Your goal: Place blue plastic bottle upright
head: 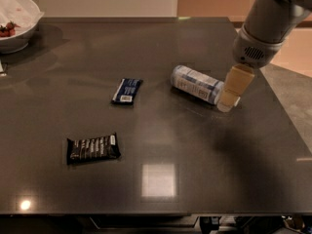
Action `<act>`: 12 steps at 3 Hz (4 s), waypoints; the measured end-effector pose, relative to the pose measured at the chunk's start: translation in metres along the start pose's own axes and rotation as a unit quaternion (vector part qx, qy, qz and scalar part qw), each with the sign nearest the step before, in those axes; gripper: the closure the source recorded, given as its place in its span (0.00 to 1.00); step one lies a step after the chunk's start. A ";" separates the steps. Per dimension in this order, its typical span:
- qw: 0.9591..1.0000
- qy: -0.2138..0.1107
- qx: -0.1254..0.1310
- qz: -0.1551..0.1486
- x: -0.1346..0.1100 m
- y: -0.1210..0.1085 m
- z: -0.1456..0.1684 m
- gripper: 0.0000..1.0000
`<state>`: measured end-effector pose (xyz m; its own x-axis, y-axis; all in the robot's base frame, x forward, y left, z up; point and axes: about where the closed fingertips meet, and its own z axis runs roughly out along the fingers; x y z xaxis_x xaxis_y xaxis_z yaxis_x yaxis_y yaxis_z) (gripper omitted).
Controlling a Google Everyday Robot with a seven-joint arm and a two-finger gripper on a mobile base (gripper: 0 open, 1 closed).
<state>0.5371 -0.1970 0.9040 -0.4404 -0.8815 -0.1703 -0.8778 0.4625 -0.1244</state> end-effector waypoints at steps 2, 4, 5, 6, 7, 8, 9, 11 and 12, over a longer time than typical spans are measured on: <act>0.999 0.006 -0.018 0.039 -0.021 -0.013 0.039 0.00; 0.998 0.020 -0.032 0.043 -0.032 -0.012 0.067 0.00; 0.998 0.027 -0.039 0.044 -0.034 -0.012 0.073 0.19; 0.998 0.030 -0.044 0.044 -0.034 -0.015 0.075 0.41; 0.998 0.026 -0.047 0.042 -0.034 -0.016 0.073 0.64; 0.998 0.021 -0.048 0.035 -0.035 -0.015 0.070 0.87; 0.999 0.021 -0.041 0.001 -0.037 -0.018 0.062 1.00; 0.983 0.043 0.033 -0.176 -0.052 -0.047 0.021 1.00; 0.956 0.059 0.086 -0.275 -0.055 -0.055 0.004 1.00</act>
Offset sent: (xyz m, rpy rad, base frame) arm 0.0375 0.0264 -0.0511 0.0258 0.0784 -0.1002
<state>0.6105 -0.1740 0.9165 0.0514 -0.9956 0.0782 -0.9431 -0.0742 -0.3241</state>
